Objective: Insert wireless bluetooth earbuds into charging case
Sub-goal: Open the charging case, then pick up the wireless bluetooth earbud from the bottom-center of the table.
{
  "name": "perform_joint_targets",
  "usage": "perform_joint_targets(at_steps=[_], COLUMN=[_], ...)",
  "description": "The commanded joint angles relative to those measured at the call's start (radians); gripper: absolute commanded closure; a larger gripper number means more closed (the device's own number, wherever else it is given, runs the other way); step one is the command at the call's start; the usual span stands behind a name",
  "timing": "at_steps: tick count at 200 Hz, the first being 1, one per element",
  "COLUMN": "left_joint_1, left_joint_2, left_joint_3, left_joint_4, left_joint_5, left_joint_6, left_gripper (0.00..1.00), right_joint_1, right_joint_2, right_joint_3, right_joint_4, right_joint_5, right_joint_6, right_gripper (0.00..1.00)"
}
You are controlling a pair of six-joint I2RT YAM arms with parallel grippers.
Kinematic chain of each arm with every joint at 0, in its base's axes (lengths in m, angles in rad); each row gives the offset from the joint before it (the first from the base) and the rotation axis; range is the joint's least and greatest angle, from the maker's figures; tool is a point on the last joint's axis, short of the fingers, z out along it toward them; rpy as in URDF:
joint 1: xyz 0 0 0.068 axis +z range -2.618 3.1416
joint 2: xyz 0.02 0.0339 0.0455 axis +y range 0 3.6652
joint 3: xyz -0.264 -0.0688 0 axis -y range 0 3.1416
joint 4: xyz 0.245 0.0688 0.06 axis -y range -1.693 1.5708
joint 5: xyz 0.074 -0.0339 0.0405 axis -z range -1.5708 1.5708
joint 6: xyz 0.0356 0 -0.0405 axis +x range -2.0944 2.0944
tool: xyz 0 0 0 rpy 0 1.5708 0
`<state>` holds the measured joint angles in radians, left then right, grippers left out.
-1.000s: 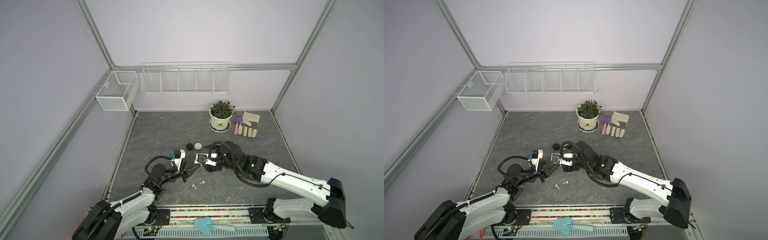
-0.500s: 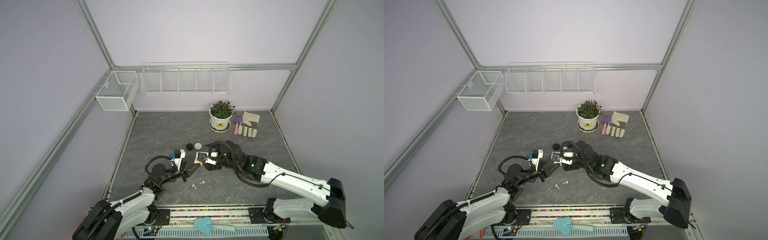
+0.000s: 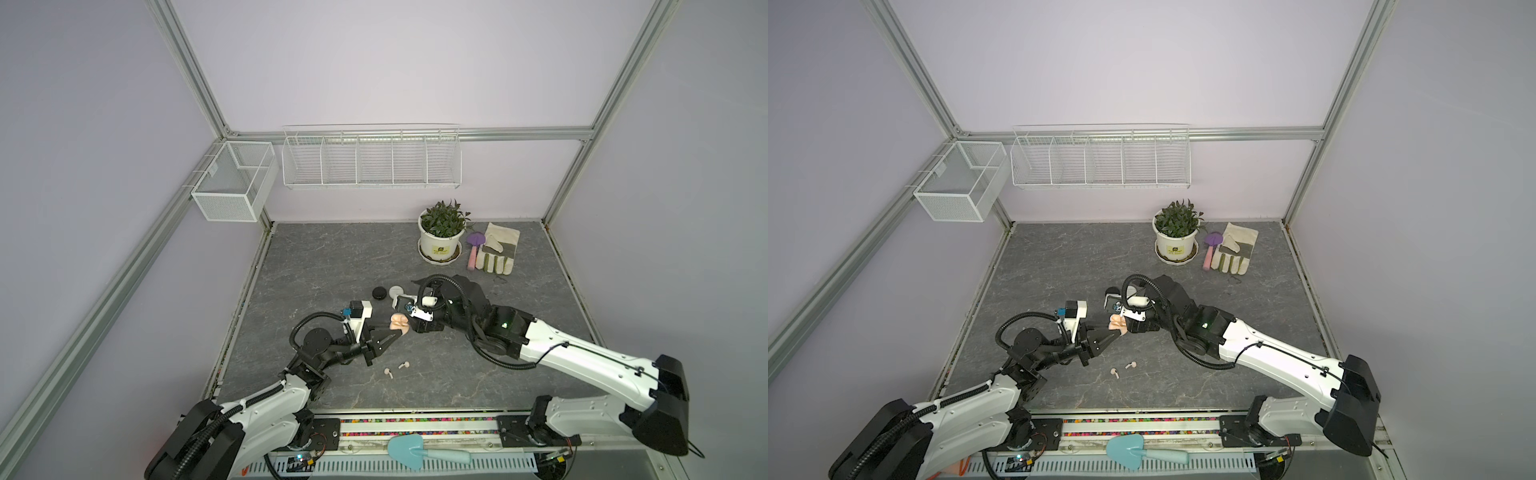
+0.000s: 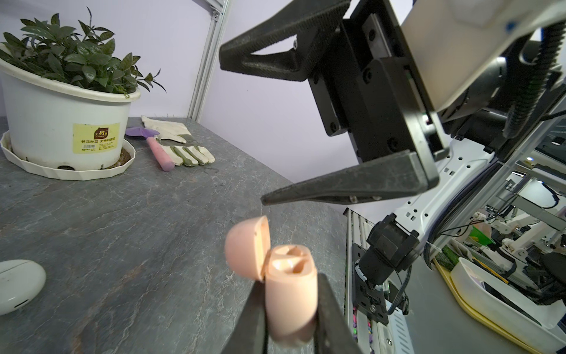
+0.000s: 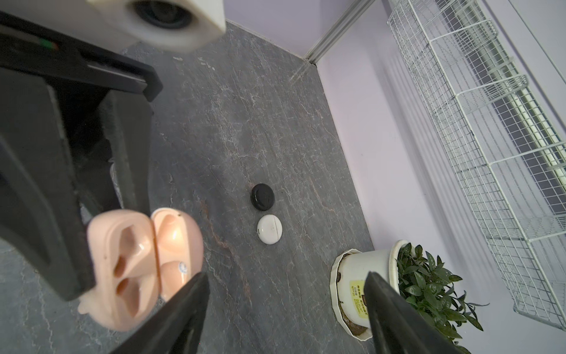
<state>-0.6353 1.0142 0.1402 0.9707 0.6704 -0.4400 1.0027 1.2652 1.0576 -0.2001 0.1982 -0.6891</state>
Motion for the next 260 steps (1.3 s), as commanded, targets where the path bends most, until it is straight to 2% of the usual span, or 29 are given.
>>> perform_joint_targets(at_steps=[1,28,63,84,119,139,169,208,260], left_joint_1=[-0.003,-0.003,-0.003,-0.003,-0.003,-0.003,-0.003,-0.002,-0.003], left_joint_2=[-0.014,-0.029,-0.162,-0.254,-0.397,-0.462,-0.594,-0.785,-0.833], left_joint_3=[-0.002,0.005,-0.01,-0.009,-0.035,-0.049,-0.063,-0.082,-0.091], left_joint_4=[0.011,-0.019,-0.119,-0.217,-0.312,-0.354,-0.463,-0.615,-0.66], left_joint_5=[0.001,-0.047,-0.222,-0.317,-0.398,-0.421,-0.46,-0.535,-0.532], left_joint_6=[0.018,0.038,0.055,0.066,0.043,0.035,0.017,0.022,0.011], left_gripper=[1.0,1.0,1.0,1.0,1.0,1.0,1.0,1.0,1.0], right_joint_1=[-0.003,-0.007,-0.01,-0.01,0.008,0.054,0.112,0.158,0.183], right_joint_2=[-0.042,-0.128,-0.144,-0.069,0.149,0.289,0.423,0.504,0.578], right_joint_3=[0.042,0.046,-0.01,-0.041,-0.012,0.029,0.077,0.115,0.161], right_joint_4=[-0.043,-0.171,-0.365,-0.374,-0.299,-0.244,-0.223,-0.248,-0.274], right_joint_5=[-0.028,-0.028,0.041,-0.056,-0.256,-0.317,-0.305,-0.238,-0.214], right_joint_6=[0.042,0.284,0.861,1.053,1.121,1.116,1.091,1.07,1.071], right_gripper=[0.17,0.17,0.18,0.22,0.29,0.33,0.37,0.41,0.5])
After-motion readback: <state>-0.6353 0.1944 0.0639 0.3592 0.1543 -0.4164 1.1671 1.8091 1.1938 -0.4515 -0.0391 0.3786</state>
